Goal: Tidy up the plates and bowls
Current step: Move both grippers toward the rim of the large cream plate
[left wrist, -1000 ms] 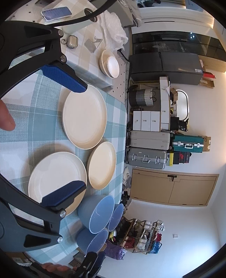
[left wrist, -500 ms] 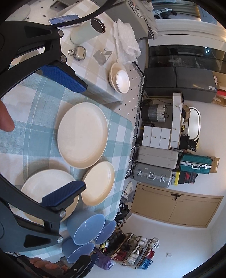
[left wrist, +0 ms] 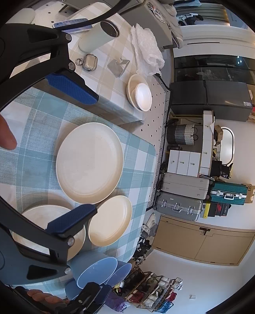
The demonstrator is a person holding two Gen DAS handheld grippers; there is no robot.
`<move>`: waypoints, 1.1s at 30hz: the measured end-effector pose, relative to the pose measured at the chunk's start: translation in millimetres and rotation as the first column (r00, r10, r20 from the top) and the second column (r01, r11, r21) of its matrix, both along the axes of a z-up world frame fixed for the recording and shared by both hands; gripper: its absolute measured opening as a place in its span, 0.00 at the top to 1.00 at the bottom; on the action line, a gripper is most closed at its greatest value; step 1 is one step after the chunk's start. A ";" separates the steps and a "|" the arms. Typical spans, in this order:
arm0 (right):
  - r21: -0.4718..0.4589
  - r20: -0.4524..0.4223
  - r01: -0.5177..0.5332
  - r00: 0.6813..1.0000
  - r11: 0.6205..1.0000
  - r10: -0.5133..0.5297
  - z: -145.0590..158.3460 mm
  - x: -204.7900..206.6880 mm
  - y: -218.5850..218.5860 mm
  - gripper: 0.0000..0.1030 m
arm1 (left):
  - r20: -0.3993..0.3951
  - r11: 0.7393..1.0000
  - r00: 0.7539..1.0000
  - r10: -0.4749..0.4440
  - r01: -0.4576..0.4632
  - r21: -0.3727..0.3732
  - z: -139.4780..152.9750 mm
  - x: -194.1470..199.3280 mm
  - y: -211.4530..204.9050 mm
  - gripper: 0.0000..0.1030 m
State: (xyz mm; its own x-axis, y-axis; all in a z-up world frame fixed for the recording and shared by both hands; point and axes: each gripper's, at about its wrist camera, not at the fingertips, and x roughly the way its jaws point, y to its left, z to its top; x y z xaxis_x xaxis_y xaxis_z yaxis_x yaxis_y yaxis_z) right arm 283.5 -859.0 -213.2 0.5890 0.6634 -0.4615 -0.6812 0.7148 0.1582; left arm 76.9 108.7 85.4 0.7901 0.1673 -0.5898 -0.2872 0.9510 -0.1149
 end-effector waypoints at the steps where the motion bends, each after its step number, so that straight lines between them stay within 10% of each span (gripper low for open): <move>1: -0.004 -0.002 -0.003 1.000 1.000 0.003 0.5 1.9 3.0 0.00 | -0.004 1.000 1.000 0.006 -0.006 0.002 -1.8 3.6 2.2 0.02; 33: -0.140 -0.196 -0.092 0.979 0.986 0.064 -68.0 68.0 118.9 0.00 | -0.197 0.992 0.977 0.080 -0.098 -0.082 -91.0 56.5 78.8 0.02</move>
State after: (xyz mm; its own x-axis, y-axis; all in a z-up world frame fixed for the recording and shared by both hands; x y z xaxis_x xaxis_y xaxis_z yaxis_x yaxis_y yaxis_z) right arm 351.5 -740.1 -281.2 0.4304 0.6199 -0.6561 -0.7035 0.6858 0.1865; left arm 133.4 187.4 -5.6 0.6440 0.1708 -0.7457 -0.3956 0.9087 -0.1336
